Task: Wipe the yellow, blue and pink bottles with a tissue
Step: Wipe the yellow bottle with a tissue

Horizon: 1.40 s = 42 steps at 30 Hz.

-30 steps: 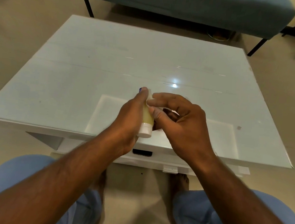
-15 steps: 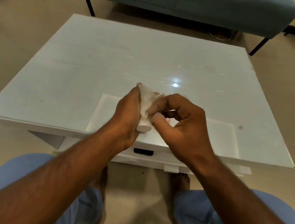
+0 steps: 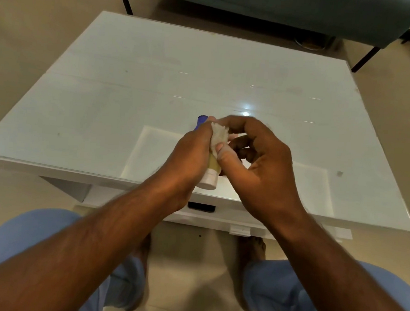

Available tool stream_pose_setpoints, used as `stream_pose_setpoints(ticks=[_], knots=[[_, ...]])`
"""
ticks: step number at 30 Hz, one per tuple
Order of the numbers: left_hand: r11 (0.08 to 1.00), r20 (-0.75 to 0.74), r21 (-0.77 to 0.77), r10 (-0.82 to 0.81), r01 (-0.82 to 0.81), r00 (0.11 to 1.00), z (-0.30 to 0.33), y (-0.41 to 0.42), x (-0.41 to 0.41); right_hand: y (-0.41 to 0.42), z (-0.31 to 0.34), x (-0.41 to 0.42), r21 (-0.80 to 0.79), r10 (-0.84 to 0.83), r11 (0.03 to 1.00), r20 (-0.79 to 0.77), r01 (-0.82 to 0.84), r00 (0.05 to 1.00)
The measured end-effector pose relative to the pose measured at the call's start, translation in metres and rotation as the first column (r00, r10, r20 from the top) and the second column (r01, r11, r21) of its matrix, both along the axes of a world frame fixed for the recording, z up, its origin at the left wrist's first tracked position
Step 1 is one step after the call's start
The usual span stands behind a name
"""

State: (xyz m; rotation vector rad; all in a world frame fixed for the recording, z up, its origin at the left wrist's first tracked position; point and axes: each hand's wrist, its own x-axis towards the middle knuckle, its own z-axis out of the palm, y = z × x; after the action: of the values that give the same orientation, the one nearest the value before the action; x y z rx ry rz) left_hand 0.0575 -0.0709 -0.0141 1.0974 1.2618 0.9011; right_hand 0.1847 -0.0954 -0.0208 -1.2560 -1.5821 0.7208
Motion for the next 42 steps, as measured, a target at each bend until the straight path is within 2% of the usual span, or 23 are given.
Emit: stream_pose_setpoints(ticks=[4, 7, 10, 14, 18, 23, 28, 30, 33, 35, 38, 42], knots=[[0.985, 0.043, -0.146, 0.098, -0.091, 0.994, -0.002, 0.004, 0.002, 0.001, -0.002, -0.001, 0.043, -0.007, 0.999, 0.071, 0.004, 0.997], [0.974, 0.093, -0.213, 0.097, -0.075, 0.991, -0.003, 0.005, 0.003, 0.004, -0.003, 0.001, 0.049, -0.091, 0.995, 0.092, 0.087, 0.992], [0.977, 0.122, -0.202, 0.092, -0.066, 0.988, -0.004, 0.005, 0.003, 0.006, -0.002, 0.005, 0.019, -0.091, 0.996, 0.039, 0.090, 0.995], [0.981, 0.117, -0.176, 0.097, -0.076, 0.988, -0.005, 0.006, 0.002, 0.002, -0.002, 0.004, 0.056, -0.023, 0.998, 0.037, 0.021, 0.999], [0.989, 0.103, -0.125, 0.087, -0.074, 0.991, -0.005, 0.004, 0.004, 0.004, -0.002, 0.005, 0.015, -0.091, 0.996, -0.015, 0.092, 0.996], [0.968, 0.197, -0.157, 0.224, -0.195, 0.955, 0.000, 0.009, -0.004, -0.003, -0.001, 0.003, -0.022, 0.067, 0.998, -0.006, -0.067, 0.998], [0.992, 0.081, -0.074, 0.110, -0.104, 0.991, 0.000, -0.001, 0.003, 0.005, 0.001, 0.009, -0.098, -0.112, 0.990, -0.059, 0.106, 0.992], [0.988, 0.113, -0.092, 0.134, -0.124, 0.985, 0.000, 0.002, 0.001, 0.005, 0.002, 0.010, -0.127, -0.083, 0.989, -0.048, 0.076, 0.995], [0.973, 0.260, -0.130, 0.219, -0.190, 0.940, 0.006, 0.011, -0.007, -0.005, 0.000, 0.005, -0.154, 0.042, 0.987, 0.019, -0.038, 0.999], [0.971, 0.238, -0.140, 0.222, -0.193, 0.945, 0.005, 0.010, -0.007, -0.004, -0.003, 0.005, -0.165, -0.012, 0.986, 0.053, 0.021, 0.999], [0.978, 0.231, -0.160, 0.167, -0.132, 0.958, 0.001, 0.004, -0.005, 0.002, 0.001, 0.012, -0.175, -0.127, 0.976, 0.014, 0.127, 0.992], [0.977, 0.306, -0.147, 0.197, -0.158, 0.931, 0.008, 0.013, -0.011, -0.009, 0.002, 0.005, -0.186, 0.101, 0.977, -0.034, -0.106, 0.994]])
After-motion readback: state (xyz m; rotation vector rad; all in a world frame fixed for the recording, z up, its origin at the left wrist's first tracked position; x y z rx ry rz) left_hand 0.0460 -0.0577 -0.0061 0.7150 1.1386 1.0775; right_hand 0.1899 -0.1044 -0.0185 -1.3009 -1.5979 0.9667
